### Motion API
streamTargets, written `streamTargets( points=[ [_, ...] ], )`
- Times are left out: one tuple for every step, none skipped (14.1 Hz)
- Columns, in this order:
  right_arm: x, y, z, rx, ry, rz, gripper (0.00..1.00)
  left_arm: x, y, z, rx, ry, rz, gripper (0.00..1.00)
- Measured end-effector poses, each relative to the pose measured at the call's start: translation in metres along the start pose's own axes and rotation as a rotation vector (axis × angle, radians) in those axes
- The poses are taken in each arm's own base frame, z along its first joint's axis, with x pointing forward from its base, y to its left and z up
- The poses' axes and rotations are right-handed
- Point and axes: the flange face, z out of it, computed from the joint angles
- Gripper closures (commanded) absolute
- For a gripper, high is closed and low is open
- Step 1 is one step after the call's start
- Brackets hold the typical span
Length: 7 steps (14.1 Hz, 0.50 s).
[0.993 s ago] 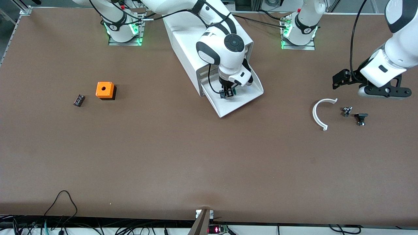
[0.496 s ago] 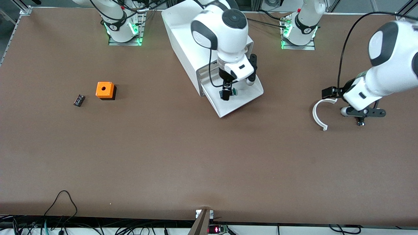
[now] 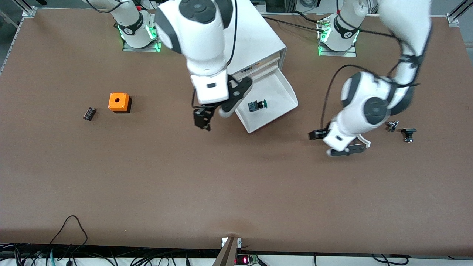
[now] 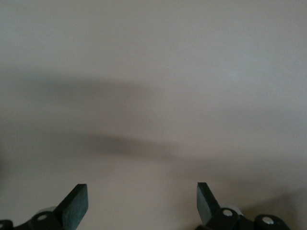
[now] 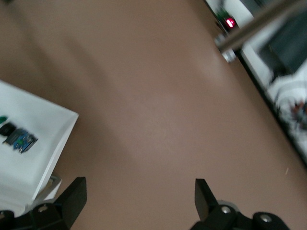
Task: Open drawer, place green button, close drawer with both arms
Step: 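Raise the right gripper while the left gripper pushes the drawer shut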
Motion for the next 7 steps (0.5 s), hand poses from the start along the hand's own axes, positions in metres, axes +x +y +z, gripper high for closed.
streamTargets(
  points=[
    [-0.010,0.015,0.012,0.002,-0.033,0.123,0.00,-0.016,0.014,0.026,-0.029,-0.006,-0.027,0.00],
    [-0.020,0.027,0.028,0.002,-0.071,0.239,0.00,-0.033,0.027,0.046,-0.049,-0.022,-0.055,0.00],
    [-0.030,0.037,0.043,0.000,-0.106,0.345,0.00,-0.051,0.040,0.062,-0.057,-0.045,-0.080,0.00],
    [-0.039,0.046,0.057,-0.006,-0.139,0.447,0.00,-0.069,0.053,0.072,-0.061,-0.073,-0.096,0.00],
    [-0.047,0.056,0.069,-0.015,-0.166,0.545,0.00,-0.087,0.067,0.078,-0.066,-0.098,-0.095,0.00],
    [-0.055,0.066,0.079,-0.023,-0.187,0.627,0.00,-0.104,0.080,0.082,-0.069,-0.122,-0.083,0.00],
    [-0.062,0.080,0.088,-0.030,-0.198,0.694,0.00,-0.123,0.093,0.086,-0.070,-0.144,-0.059,0.00]
  ],
)
